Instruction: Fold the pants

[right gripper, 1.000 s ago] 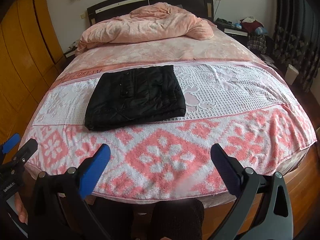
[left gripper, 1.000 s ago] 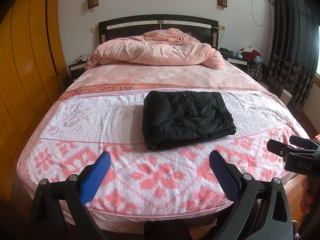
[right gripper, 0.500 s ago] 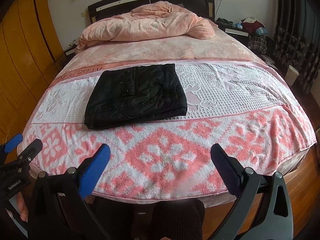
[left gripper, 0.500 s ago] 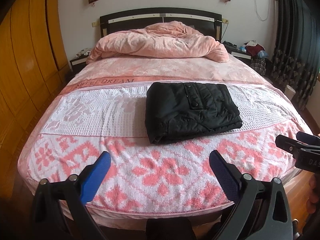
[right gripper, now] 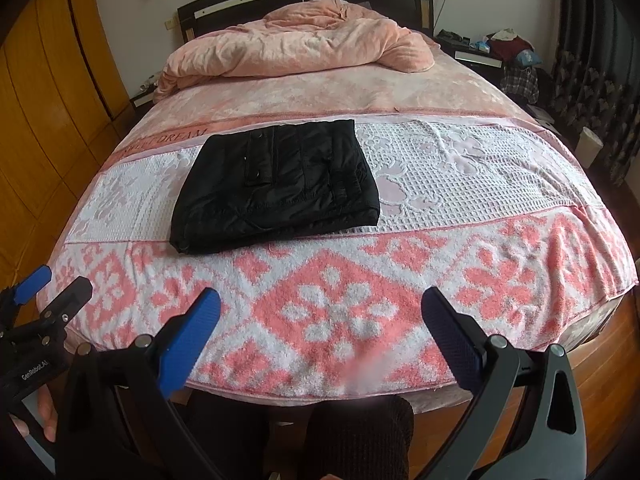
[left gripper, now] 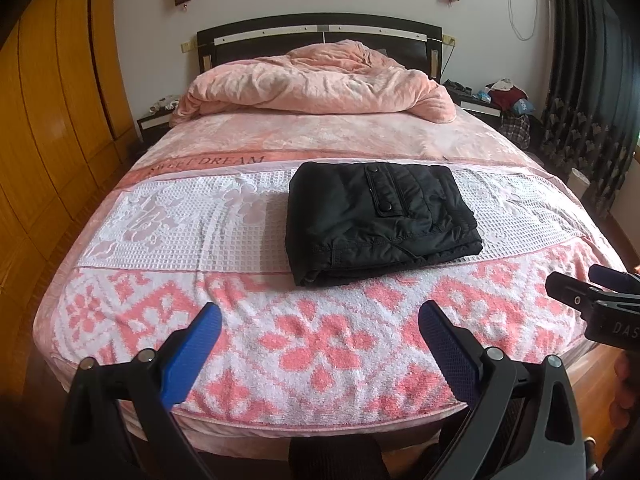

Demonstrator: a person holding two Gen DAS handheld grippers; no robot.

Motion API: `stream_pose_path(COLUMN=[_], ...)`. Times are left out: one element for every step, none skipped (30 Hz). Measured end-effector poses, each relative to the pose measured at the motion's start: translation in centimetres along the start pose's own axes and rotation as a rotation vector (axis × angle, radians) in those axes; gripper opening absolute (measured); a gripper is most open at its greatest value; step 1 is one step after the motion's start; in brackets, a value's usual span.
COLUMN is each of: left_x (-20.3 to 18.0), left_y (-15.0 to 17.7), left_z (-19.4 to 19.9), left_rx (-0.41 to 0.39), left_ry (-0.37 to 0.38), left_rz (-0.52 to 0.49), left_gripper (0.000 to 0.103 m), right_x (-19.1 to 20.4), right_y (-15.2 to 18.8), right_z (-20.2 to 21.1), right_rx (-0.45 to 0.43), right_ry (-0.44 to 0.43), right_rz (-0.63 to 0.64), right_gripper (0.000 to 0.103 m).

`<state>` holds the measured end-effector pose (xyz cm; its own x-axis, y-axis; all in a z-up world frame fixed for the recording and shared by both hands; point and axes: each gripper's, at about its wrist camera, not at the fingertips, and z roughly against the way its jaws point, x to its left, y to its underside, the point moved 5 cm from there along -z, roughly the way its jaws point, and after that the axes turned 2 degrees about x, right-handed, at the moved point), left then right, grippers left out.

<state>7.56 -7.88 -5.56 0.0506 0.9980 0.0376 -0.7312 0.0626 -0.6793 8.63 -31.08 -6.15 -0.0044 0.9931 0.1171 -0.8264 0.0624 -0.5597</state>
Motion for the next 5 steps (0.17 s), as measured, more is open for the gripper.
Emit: stream_pose_path(left_x=[0.0, -0.03, 0.01, -0.03, -0.02], left_y=[-0.01, -0.01, -0.03, -0.01, -0.01], left_z=[0.0, 0.0, 0.0, -0.01, -0.01], left_rx=[0.0, -0.001, -0.001, -0.002, -0.002], left_ry=[0.001, 0.001, 0.002, 0.002, 0.001], left_rz=[0.0, 0.0, 0.0, 0.0, -0.001], left_gripper=[0.099, 0.099, 0.099, 0.099, 0.099], right_x=[-0.01, -0.02, -0.02, -0.08, -0.1], right_y=[-0.03, -0.04, -0.05, -0.03, -0.03], right_z=[0.0, -0.01, 0.01, 0.0, -0.02], right_rx=[-0.001, -0.001, -0.002, -0.003, -0.003], right_ry=[0.0, 0.0, 0.0, -0.001, -0.001], right_rz=[0.001, 0.002, 0.002, 0.002, 0.002], right_gripper=[0.1, 0.1, 0.1, 0.1, 0.1])
